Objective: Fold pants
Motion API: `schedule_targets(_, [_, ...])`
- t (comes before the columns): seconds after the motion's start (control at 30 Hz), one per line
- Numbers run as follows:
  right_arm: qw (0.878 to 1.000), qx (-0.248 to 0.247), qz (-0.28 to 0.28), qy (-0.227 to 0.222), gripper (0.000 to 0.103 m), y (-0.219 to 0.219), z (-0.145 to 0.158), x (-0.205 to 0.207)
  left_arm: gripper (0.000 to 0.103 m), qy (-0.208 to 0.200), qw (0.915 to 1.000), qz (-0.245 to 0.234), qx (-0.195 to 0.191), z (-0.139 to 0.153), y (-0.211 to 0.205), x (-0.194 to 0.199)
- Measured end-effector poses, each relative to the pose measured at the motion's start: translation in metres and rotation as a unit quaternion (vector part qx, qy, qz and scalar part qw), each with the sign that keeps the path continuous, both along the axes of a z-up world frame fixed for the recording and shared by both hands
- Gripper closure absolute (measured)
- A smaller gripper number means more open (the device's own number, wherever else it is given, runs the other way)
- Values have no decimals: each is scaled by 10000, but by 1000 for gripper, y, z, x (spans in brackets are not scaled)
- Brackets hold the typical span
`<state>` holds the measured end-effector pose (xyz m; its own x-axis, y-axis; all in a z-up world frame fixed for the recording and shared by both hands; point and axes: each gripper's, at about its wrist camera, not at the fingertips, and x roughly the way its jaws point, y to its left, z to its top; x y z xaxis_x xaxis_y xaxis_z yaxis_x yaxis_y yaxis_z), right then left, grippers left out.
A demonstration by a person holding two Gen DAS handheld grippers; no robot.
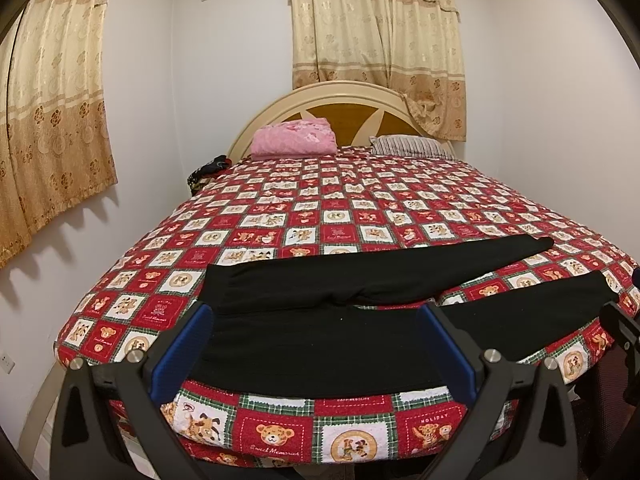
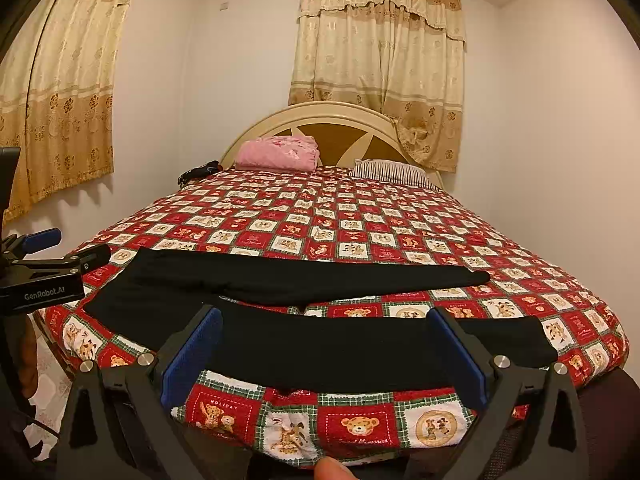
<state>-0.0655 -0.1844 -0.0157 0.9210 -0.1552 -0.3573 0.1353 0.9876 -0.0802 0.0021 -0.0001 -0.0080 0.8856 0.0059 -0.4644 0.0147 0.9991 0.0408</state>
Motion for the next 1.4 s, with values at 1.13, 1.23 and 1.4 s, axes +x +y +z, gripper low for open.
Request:
schedule_targets(1.13, [10000, -7, 13, 28, 1, 4, -6, 2, 0, 16, 10000, -6, -20, -1, 3, 1])
schedule_targets(1.23, [10000, -12, 8, 35, 1, 6, -7, 2, 0, 19, 10000, -6, -26, -1, 3, 1])
schedule_targets(1.4, [10000, -14, 17, 45, 1, 6, -8, 2, 0, 23, 10000, 1, -31, -1, 3, 1])
